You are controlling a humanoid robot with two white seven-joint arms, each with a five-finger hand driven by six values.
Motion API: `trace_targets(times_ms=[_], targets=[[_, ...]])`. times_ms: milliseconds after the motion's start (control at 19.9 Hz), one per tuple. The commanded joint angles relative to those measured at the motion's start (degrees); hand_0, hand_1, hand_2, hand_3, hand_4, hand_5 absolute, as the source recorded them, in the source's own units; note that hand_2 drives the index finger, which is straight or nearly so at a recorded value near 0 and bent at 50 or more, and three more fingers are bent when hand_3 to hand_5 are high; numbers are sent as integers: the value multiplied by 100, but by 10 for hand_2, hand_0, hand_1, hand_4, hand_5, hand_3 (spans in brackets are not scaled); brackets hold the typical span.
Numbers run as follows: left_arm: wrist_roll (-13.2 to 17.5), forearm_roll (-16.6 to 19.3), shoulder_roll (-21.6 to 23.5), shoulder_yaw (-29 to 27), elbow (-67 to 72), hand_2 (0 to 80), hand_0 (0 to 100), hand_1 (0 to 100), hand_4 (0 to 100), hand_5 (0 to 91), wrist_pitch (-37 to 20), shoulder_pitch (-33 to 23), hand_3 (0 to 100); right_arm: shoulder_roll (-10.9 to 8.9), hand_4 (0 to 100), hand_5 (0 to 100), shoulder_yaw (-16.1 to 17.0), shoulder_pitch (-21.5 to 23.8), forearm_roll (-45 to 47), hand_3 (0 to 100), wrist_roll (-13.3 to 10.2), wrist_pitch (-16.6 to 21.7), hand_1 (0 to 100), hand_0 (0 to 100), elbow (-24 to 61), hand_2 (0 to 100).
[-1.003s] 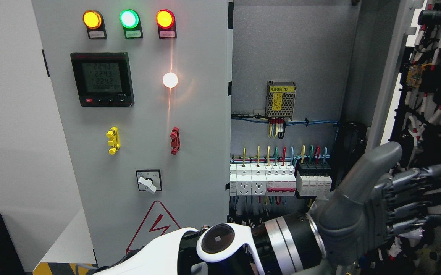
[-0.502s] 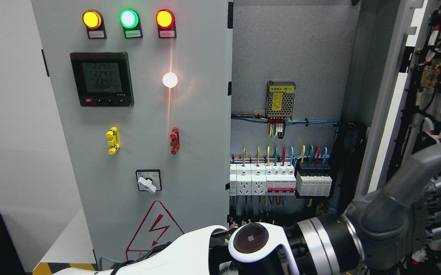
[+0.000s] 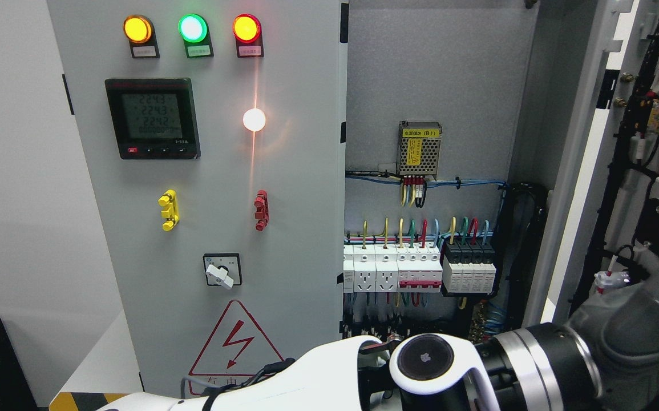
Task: Open door with both hands
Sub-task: 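Push the push-button door farther open with the left hand and forearm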
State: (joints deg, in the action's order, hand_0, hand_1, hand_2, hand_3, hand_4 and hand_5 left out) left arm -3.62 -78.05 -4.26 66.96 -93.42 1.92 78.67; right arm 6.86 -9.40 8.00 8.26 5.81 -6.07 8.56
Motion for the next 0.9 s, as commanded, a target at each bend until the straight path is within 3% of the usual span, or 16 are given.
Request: trace_targets(times_ms=[0, 853], targets=[[2, 1, -480, 133, 395, 0, 0, 0, 0, 0, 2, 121, 0, 0, 0, 0, 0, 0, 0, 0, -1, 0, 0, 0, 5, 0], [2, -52, -629, 282, 1010, 0, 0, 0, 0, 0, -60, 421, 0, 0, 0, 0, 0, 0, 0, 0, -1, 0, 0, 0, 5, 0]])
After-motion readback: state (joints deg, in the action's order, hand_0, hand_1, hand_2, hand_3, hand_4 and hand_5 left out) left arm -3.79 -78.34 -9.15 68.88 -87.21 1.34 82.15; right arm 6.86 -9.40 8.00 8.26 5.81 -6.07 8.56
